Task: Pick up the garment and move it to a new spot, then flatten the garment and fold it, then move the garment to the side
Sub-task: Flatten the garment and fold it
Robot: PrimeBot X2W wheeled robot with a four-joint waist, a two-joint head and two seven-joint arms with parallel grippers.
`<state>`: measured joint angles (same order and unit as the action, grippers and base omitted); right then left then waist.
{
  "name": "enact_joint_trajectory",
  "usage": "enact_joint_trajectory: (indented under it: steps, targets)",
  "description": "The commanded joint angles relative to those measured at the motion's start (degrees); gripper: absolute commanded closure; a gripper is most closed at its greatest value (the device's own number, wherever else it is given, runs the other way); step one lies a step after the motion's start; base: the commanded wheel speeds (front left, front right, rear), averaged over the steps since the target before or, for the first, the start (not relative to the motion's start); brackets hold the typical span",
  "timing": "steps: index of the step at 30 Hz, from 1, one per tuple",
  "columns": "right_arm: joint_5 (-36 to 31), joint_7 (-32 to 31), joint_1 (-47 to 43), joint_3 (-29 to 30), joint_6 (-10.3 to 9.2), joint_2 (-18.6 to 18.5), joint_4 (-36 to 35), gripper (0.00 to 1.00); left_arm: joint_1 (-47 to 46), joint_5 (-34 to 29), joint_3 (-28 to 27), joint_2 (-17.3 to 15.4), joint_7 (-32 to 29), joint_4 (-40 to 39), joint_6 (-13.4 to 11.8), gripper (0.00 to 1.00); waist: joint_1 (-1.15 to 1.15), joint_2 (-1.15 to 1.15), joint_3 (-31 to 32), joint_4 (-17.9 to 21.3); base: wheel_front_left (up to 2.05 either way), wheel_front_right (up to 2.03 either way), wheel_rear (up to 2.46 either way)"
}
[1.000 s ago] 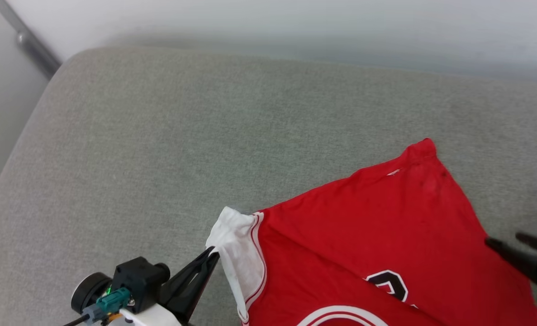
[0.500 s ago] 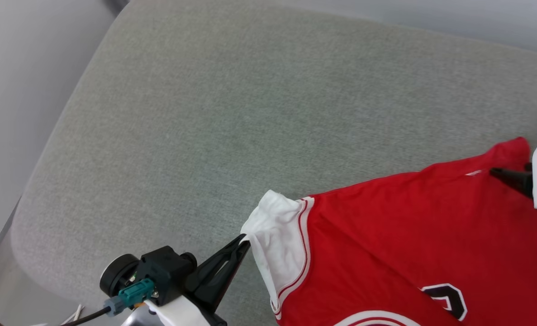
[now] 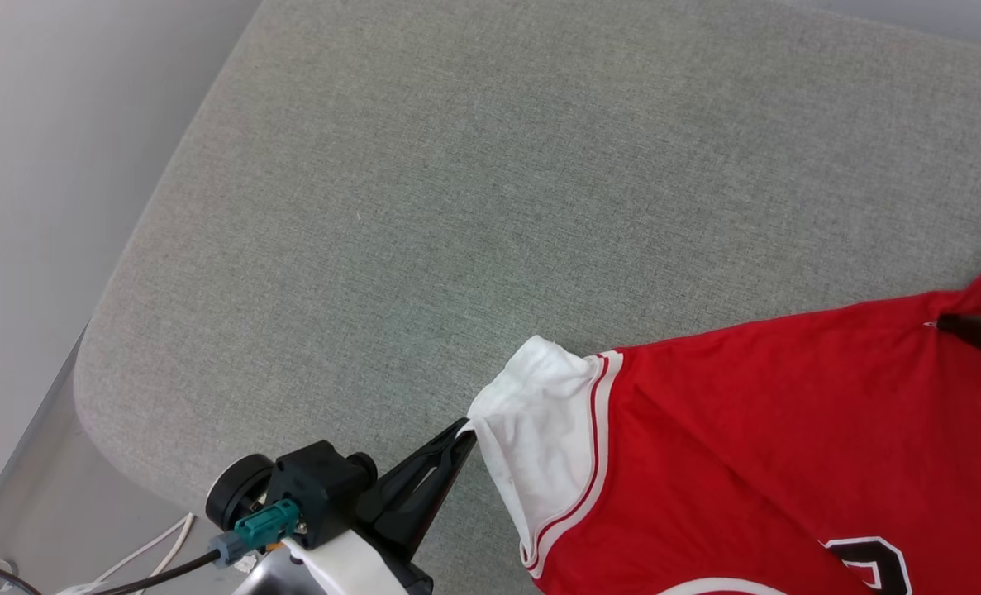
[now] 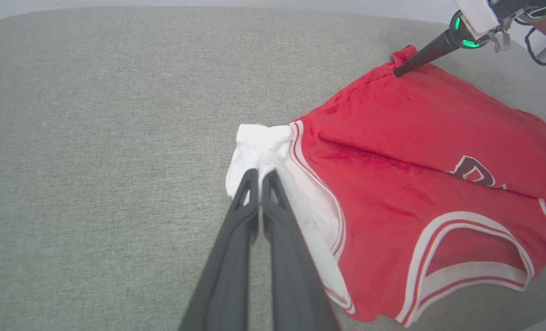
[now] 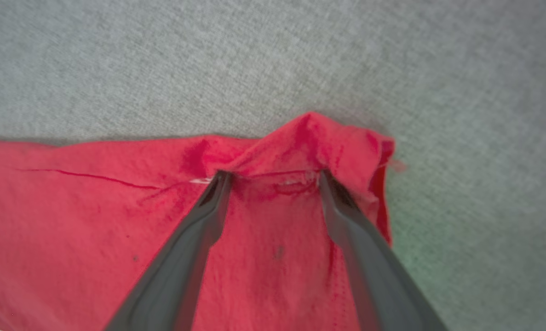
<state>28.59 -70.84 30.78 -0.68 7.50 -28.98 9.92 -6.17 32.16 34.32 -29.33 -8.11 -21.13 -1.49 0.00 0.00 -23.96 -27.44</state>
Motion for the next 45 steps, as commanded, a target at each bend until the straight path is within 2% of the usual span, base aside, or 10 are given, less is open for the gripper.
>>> enact_joint_trajectory:
  steps: [1,2,11,21,33,45]
  targets:
    - [0.5,0.3,-3.6,-1.9,-0.02,1.3,3.8,0.82,-0.8,0.2,-0.1,0.3,0.4,0.2,0.3,1.0,0.0,0.0,0.1,-0.1,0.0,0.0,0.0]
    - [0.8,0.5,-3.7,-2.1,-0.02,1.1,4.1,1.0,-0.8,0.2,-0.2,0.2,0.4,0.3,0.2,1.0,0.0,0.0,0.1,-0.1,0.0,0.0,0.0]
    - [4.7,7.5,1.4,-2.4,-0.02,0.0,3.5,1.0,-1.2,-0.6,-1.0,-1.6,0.2,0.0,-0.1,1.0,0.0,0.0,4.6,2.6,0.0,0.0,0.0]
    - [11.7,14.4,4.8,-3.3,-0.02,1.6,1.4,1.0,-2.9,-2.3,-4.8,-6.2,-1.6,-3.1,-1.7,1.0,0.0,0.0,14.5,10.0,0.0,0.0,0.0]
    - [20.2,19.5,4.3,-4.4,-0.02,-1.1,-12.5,1.0,-10.8,-3.0,-12.9,-10.6,-0.8,-8.3,-2.7,1.0,0.0,0.0,23.2,18.5,0.0,0.0,0.0]
    - [23.4,20.5,7.8,-3.5,-0.02,-0.2,-24.0,1.0,-24.1,-4.4,-21.2,-14.0,0.8,-10.7,-2.1,1.0,0.0,0.0,24.0,26.7,0.0,0.0,0.0]
